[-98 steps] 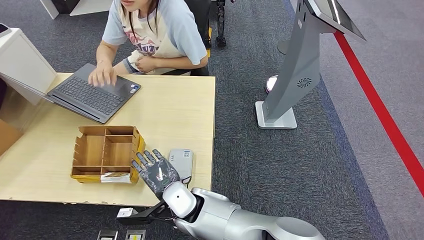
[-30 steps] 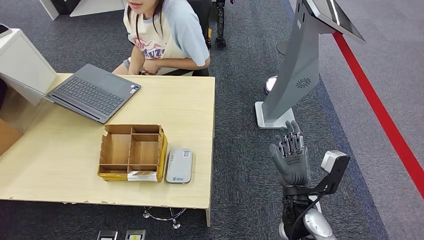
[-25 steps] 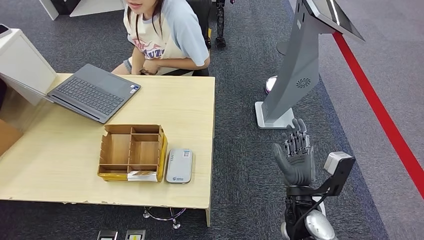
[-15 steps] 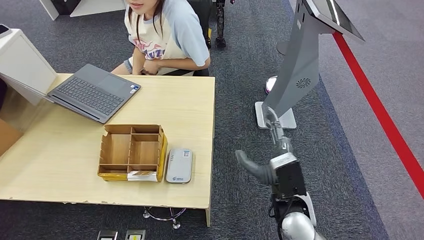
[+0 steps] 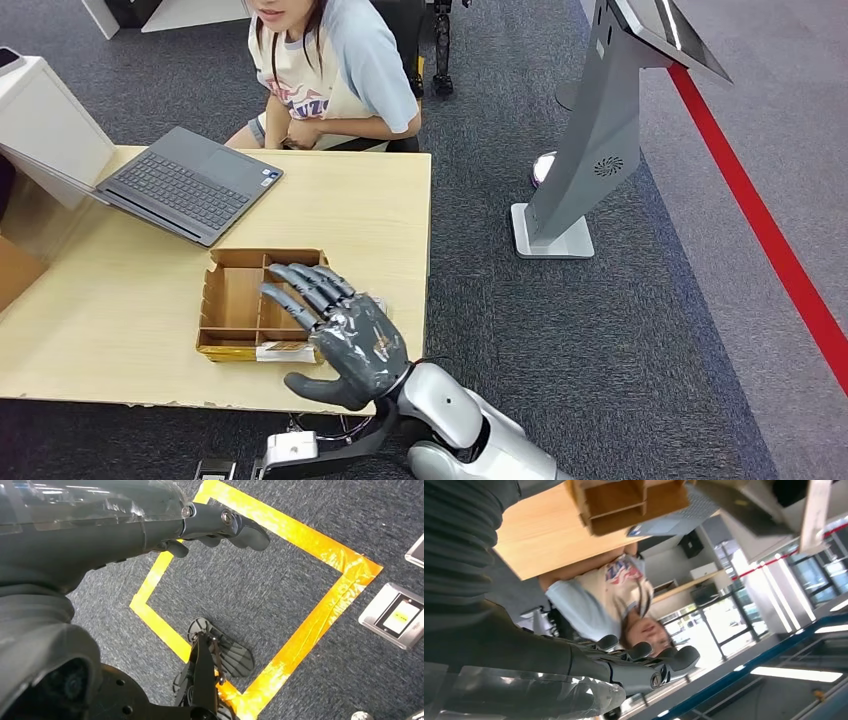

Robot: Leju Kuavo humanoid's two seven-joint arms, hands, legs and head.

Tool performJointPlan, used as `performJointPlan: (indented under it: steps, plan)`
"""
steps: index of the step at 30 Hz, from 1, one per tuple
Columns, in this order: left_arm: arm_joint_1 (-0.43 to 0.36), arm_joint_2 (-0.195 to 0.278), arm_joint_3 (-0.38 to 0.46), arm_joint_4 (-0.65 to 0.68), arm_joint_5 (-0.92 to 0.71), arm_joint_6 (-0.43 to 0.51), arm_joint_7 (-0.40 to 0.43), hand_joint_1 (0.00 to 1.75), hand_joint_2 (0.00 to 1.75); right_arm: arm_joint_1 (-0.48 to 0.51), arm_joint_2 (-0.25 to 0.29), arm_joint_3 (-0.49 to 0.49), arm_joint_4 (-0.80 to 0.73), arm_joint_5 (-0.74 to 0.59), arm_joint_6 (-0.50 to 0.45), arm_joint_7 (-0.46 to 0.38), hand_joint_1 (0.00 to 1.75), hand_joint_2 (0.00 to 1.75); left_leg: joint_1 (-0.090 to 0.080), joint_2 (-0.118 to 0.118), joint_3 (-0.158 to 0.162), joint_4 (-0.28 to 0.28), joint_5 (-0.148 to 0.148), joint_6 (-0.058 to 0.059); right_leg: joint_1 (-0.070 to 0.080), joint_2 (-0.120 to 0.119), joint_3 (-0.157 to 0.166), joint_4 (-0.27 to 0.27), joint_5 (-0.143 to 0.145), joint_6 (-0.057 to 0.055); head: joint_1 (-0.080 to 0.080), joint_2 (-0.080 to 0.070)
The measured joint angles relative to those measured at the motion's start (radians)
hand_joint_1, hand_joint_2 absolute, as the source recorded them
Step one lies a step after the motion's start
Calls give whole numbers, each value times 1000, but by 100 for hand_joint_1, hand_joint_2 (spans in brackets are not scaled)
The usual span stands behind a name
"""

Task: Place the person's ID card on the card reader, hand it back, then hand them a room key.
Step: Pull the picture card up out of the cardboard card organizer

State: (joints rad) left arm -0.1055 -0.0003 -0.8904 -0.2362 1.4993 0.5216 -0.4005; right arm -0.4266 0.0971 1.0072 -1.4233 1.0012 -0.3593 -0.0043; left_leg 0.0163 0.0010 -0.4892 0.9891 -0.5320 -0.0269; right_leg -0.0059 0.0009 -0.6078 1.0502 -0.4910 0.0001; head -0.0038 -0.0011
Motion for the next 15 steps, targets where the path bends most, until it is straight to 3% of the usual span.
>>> performJointPlan:
  steps: [8, 15]
  plan:
    - [0, -3, 0, 0, 3, 26, 5, 0, 0, -93, 152, 147, 261, -41, -3, 4, 0, 175, 0, 0, 0, 0, 0, 0, 0, 0, 0, 0, 0, 0, 0, 0]
    - [1, -28, 0, 0, 6, 111, -9, 0, 0, -144, 213, 265, 383, -98, 52, 65, 0, 175, -1, 0, 2, 0, 0, 0, 0, 0, 0, 0, 0, 0, 0, 0]
